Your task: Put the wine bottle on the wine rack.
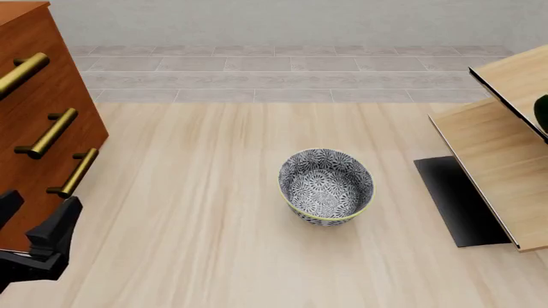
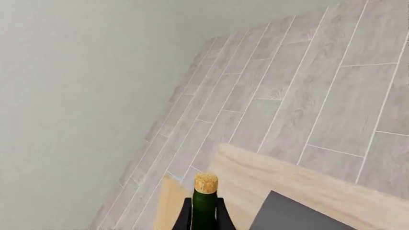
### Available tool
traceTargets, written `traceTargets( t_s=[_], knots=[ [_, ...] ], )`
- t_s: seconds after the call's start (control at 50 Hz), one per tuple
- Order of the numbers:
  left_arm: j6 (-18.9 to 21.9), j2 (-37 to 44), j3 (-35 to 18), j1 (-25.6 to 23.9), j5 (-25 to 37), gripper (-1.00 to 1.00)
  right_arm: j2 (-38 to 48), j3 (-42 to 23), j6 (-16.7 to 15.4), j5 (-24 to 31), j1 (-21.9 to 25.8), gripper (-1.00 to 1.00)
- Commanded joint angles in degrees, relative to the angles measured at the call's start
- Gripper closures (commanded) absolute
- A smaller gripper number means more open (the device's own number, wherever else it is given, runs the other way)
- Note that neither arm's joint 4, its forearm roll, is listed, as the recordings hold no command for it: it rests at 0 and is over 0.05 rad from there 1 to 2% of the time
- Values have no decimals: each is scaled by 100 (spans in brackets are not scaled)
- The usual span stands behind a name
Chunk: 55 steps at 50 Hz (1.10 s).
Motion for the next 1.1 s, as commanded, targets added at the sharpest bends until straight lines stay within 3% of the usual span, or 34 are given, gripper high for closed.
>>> traceTargets(
  t_s=[0.02, 0.06, 0.08, 1.1],
  knots=[
    [-2, 61, 0, -11, -61, -100, 53, 21, 59, 69, -64, 100],
    [2, 93, 0, -11, -91, -100, 32, 29, 70, 69, -58, 100],
    [3, 88, 0, -16, -87, -100, 36, 11, 66, 78, -88, -100],
    [-17, 146, 0, -41, -116, -100, -285, -472, 40, 511, -277, -100]
  ],
)
